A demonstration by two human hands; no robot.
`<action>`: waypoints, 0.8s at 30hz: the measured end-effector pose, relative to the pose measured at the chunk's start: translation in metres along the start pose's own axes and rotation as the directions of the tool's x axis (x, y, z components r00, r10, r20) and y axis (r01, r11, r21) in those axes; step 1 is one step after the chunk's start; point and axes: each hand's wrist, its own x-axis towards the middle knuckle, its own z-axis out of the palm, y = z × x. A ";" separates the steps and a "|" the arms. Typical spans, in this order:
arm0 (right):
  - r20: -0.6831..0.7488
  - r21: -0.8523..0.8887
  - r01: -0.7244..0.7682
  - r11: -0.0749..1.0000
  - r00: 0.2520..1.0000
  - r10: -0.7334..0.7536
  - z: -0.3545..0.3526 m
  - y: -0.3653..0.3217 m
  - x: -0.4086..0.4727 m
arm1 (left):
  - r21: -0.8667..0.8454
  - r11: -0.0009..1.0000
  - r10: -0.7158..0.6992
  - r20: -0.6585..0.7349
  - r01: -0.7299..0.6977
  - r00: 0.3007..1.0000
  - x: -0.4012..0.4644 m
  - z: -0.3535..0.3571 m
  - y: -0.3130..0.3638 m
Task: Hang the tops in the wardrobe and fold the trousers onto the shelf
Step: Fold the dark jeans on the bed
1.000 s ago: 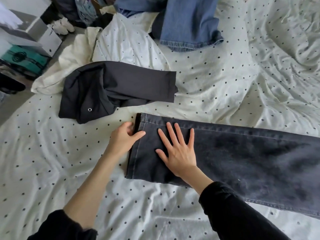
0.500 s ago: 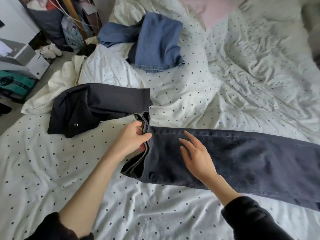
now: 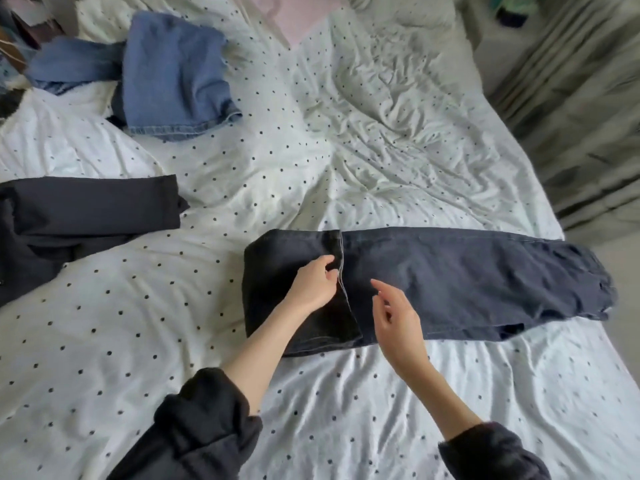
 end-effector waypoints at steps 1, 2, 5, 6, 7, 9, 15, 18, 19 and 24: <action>-0.012 -0.057 0.046 0.997 0.999 -0.047 0.005 0.001 -0.002 | -0.059 0.998 0.014 0.010 -0.013 1.000 -0.002 -0.002 -0.007; -0.030 -0.117 0.111 0.987 0.993 -0.115 0.010 -0.002 -0.003 | -0.128 0.990 0.055 -0.011 -0.056 0.998 -0.007 -0.006 -0.013; -0.052 -0.276 0.336 0.901 0.931 -0.362 0.037 -0.019 0.000 | -0.228 0.904 0.259 -0.377 -0.360 0.889 -0.030 -0.021 -0.038; -0.023 -0.324 0.392 0.861 0.907 -0.421 0.045 -0.027 0.002 | -0.195 0.879 0.292 -0.498 -0.434 0.816 -0.037 -0.027 -0.048; 0.022 -0.370 0.437 0.820 0.886 -0.463 0.054 -0.035 0.005 | -0.131 0.881 0.305 -0.576 -0.454 0.758 -0.042 -0.031 -0.058; 0.120 -0.458 0.489 0.742 0.861 -0.494 0.070 -0.044 0.010 | -0.018 0.923 0.290 -0.623 -0.384 0.726 -0.045 -0.035 -0.080; 0.270 -0.662 0.431 0.613 0.900 -0.342 0.092 -0.007 0.031 | 0.498 0.813 0.496 -0.318 -0.303 0.808 -0.029 -0.017 -0.120; 0.321 -0.711 0.454 0.537 0.889 -0.327 0.101 0.010 0.039 | 0.693 0.704 0.415 -0.229 -0.152 0.881 -0.016 -0.010 -0.144; 0.328 -0.717 0.454 0.529 0.889 -0.318 0.105 0.011 0.040 | 0.715 0.689 0.381 -0.219 -0.118 0.898 -0.012 -0.008 -0.150; 0.320 -0.739 0.437 0.513 0.897 -0.303 0.114 0.012 0.044 | 0.718 0.695 0.260 -0.212 -0.030 0.942 0.000 -0.010 -0.151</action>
